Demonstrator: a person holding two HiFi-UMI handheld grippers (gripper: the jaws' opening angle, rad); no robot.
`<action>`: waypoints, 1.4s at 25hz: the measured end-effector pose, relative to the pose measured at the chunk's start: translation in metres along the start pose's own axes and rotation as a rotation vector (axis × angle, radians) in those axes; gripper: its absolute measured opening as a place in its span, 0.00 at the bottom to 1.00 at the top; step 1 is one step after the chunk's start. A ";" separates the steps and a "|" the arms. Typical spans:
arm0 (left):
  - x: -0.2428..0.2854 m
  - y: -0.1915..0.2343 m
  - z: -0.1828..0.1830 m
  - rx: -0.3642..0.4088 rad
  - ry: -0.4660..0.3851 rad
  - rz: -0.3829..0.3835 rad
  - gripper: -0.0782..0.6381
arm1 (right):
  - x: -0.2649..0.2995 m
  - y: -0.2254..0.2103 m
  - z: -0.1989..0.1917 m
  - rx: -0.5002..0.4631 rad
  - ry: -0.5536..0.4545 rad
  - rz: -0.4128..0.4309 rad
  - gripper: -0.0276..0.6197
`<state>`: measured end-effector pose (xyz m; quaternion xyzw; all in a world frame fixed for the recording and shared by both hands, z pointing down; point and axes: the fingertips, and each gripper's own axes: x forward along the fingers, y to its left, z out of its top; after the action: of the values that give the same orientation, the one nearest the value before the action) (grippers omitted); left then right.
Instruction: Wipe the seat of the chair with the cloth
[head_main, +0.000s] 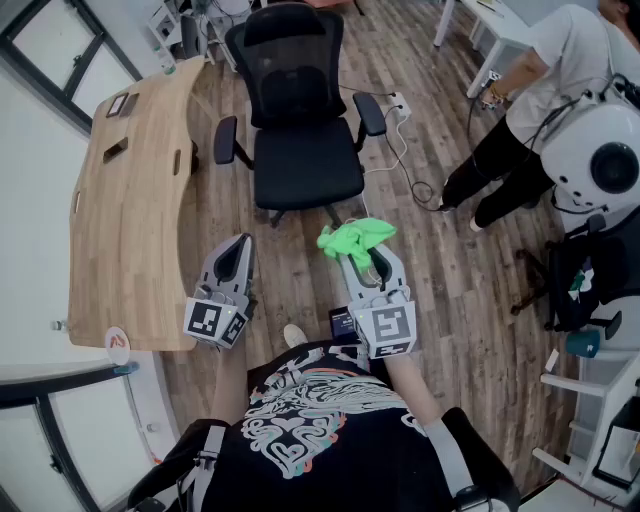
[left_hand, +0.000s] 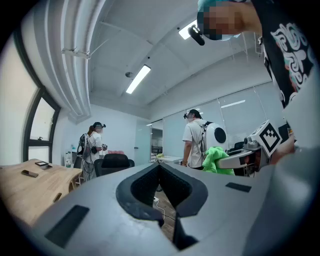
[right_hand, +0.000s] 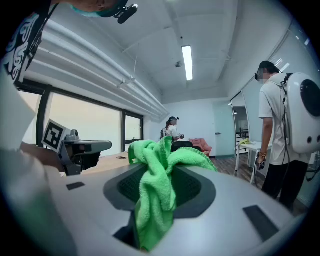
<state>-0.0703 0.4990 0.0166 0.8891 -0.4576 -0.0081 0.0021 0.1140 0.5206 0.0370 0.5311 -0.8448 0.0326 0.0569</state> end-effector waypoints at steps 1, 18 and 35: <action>-0.002 -0.004 -0.005 -0.003 0.005 0.000 0.11 | -0.006 -0.001 -0.002 0.005 0.008 0.002 0.27; 0.010 -0.048 -0.009 0.059 0.046 0.037 0.11 | -0.043 -0.056 -0.012 0.084 0.007 0.003 0.27; 0.060 -0.053 -0.018 0.079 0.048 0.044 0.11 | -0.037 -0.111 -0.026 0.124 0.001 -0.016 0.27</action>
<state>0.0078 0.4810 0.0332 0.8782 -0.4767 0.0312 -0.0219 0.2311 0.5084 0.0570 0.5402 -0.8369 0.0850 0.0247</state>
